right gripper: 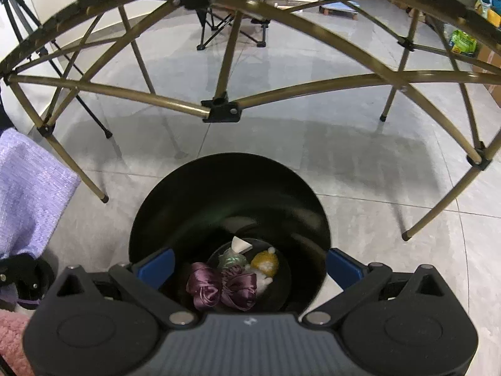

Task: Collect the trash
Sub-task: 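Move the left gripper over the bin and open it to drop the purple bag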

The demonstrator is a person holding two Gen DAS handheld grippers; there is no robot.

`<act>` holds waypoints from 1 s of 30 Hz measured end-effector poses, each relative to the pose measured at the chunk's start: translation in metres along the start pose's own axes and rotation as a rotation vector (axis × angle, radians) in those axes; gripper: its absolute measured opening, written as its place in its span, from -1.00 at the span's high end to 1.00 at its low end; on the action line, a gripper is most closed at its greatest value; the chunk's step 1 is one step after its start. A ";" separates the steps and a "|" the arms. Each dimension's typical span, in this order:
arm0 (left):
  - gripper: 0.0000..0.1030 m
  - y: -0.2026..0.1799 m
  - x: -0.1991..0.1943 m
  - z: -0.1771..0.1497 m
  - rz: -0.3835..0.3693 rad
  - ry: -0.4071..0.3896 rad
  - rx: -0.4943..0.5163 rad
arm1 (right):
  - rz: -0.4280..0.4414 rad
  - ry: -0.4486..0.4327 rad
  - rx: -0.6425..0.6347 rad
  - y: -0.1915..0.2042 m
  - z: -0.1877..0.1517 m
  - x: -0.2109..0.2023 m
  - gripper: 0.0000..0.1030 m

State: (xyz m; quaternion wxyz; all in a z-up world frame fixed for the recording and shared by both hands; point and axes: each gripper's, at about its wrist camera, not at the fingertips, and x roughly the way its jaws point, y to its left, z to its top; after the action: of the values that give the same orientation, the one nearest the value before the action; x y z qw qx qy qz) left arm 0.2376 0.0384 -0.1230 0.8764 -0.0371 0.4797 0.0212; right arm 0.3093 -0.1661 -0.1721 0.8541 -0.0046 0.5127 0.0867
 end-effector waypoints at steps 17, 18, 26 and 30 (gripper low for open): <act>0.39 -0.061 0.010 0.021 -0.053 0.006 0.100 | -0.054 -0.073 0.101 -0.057 -0.016 -0.031 -1.00; 0.39 -0.065 0.011 0.022 -0.055 0.010 0.104 | -0.061 -0.084 0.111 -0.062 -0.017 -0.033 -1.00; 0.39 -0.094 0.036 0.029 -0.066 0.061 0.133 | -0.083 -0.122 0.218 -0.108 -0.027 -0.034 -1.00; 0.39 -0.103 0.051 0.032 -0.070 0.094 0.125 | -0.106 -0.145 0.251 -0.125 -0.031 -0.034 -1.00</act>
State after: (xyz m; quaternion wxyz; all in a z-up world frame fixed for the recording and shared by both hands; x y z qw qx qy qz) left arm 0.2993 -0.0610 -0.1449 0.8536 -0.0002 0.5193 -0.0410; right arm 0.2852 -0.2975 -0.1669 0.8862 0.0815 0.4554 -0.0233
